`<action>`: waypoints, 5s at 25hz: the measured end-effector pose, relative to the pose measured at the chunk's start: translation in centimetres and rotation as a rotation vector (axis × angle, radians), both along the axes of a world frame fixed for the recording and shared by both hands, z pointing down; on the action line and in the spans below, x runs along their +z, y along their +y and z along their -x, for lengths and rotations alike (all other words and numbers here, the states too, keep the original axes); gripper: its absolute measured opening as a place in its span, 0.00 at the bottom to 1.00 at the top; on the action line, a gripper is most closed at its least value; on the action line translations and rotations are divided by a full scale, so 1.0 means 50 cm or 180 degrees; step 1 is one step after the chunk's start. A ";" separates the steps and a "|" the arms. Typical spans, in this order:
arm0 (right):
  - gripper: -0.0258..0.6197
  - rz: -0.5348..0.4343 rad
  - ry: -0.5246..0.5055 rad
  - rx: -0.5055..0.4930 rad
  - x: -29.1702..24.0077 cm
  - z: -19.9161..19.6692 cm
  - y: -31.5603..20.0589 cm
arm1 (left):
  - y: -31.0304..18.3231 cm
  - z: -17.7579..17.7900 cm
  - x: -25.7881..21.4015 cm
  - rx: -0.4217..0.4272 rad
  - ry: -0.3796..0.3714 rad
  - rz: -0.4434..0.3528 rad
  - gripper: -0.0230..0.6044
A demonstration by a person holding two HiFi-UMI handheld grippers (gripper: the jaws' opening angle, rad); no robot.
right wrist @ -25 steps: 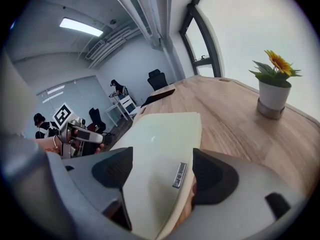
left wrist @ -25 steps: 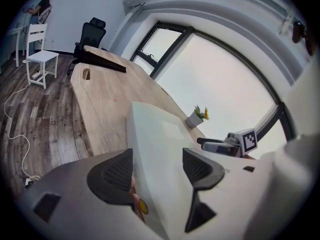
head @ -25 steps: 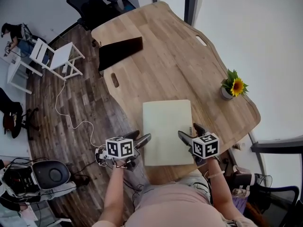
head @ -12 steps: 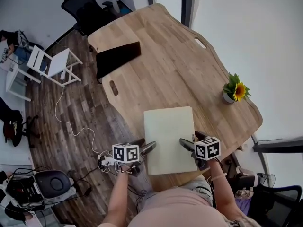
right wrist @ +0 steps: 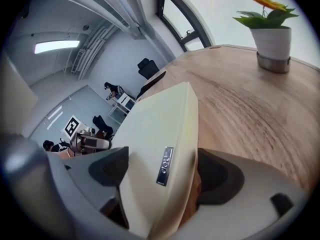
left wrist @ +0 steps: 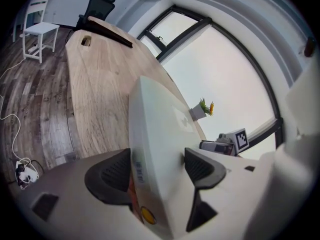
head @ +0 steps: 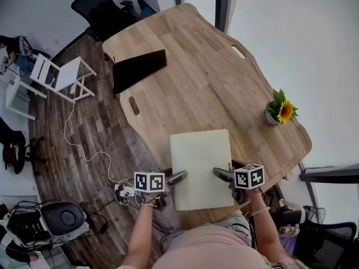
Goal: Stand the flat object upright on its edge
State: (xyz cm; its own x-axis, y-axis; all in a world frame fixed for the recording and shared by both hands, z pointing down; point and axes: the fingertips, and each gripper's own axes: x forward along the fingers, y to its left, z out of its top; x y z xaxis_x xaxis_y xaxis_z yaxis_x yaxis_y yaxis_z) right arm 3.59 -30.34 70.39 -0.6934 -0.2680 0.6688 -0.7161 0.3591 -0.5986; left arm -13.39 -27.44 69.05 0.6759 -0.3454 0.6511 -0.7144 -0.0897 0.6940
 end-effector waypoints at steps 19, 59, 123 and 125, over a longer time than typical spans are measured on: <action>0.69 0.0102 -0.0080 0.0010 0.010 0.007 0.005 | 0.000 -0.010 0.021 0.0025 0.0283 0.0153 0.54; 0.69 -0.0773 -0.0093 0.0013 -0.139 0.001 0.018 | 0.021 -0.029 -0.126 -0.0038 0.0024 -0.0584 0.54; 0.69 -0.2851 0.0421 -0.0361 -0.316 0.007 -0.026 | -0.008 -0.035 -0.285 0.0179 -0.1152 -0.2425 0.55; 0.69 -0.2894 0.0465 -0.0373 -0.317 0.006 -0.023 | -0.007 -0.036 -0.282 0.0200 -0.1181 -0.2456 0.55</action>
State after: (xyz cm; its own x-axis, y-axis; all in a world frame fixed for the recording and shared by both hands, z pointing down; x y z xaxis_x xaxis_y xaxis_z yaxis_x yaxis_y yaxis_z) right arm 3.29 -31.50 54.55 -0.6747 -0.6657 0.3187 -0.6917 0.7210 0.0419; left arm -11.59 -27.77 54.94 0.4983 -0.7517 0.4320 -0.8610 -0.4876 0.1447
